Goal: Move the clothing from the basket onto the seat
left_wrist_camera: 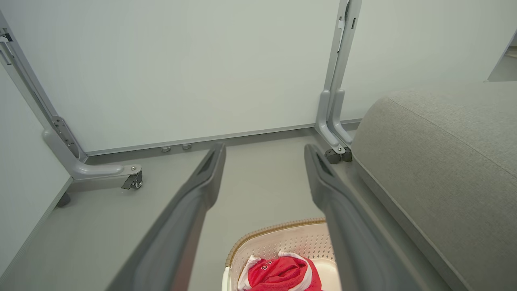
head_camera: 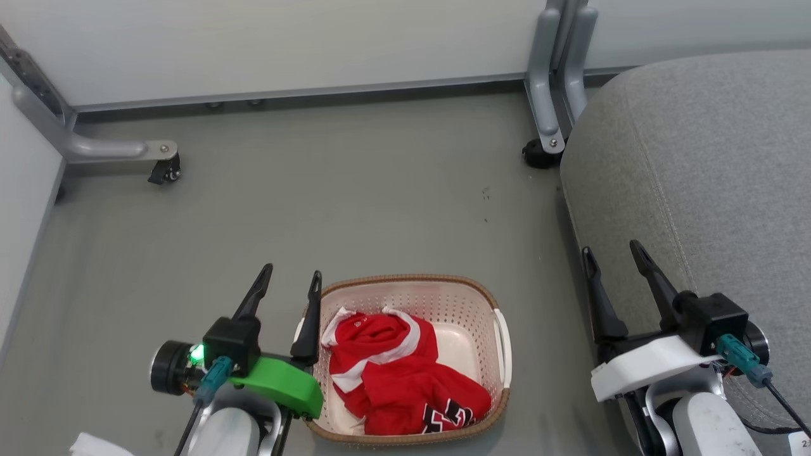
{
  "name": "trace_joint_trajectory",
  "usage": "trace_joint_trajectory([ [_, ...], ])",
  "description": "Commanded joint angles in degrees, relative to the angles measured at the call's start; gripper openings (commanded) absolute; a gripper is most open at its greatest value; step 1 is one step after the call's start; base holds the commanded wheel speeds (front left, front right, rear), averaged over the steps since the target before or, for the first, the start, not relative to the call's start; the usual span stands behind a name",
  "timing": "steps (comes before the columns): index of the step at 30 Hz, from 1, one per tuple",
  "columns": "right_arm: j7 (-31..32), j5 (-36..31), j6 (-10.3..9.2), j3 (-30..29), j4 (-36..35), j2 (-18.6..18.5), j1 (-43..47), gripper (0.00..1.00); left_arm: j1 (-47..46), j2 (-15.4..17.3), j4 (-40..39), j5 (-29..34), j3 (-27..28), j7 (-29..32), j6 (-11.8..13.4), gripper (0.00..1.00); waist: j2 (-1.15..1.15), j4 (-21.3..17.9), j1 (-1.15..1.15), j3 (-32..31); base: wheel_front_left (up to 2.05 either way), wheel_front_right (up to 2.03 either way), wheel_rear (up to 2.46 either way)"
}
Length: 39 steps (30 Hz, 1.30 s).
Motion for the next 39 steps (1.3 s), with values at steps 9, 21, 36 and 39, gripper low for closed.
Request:
trace_joint_trajectory([
  [9, -0.4, -0.6, 0.00, 0.6, -3.4, -0.2, -6.4, 1.00, -12.5, 0.2, 8.4, 1.0, -8.8, 0.0, 1.5, 1.00, 0.00, -2.4, 0.00, 14.7, 0.00, 0.00, 0.00],
  [21, -2.9, 1.0, 0.00, 2.2, -4.6, -0.1, -13.4, 1.00, -28.5, 0.3, 27.3, 6.4, -19.1, 0.0, 0.4, 1.00, 0.00, -7.1, 0.00, 29.3, 0.00, 0.00, 0.00],
  [36, -5.0, 3.4, 0.00, 3.5, -4.4, -0.1, -18.2, 1.00, -42.6, 1.3, 45.9, 8.4, -22.4, 0.1, -0.3, 1.00, 0.00, -11.8, 0.00, 42.8, 0.00, 0.00, 0.00],
  [39, -5.1, 3.8, 0.00, 3.9, -4.2, -0.1, -18.5, 1.00, -44.1, 1.6, 48.3, 8.3, -22.7, 0.1, -0.4, 1.00, 0.00, -12.2, 0.00, 44.2, 0.00, 0.00, 0.00],
])
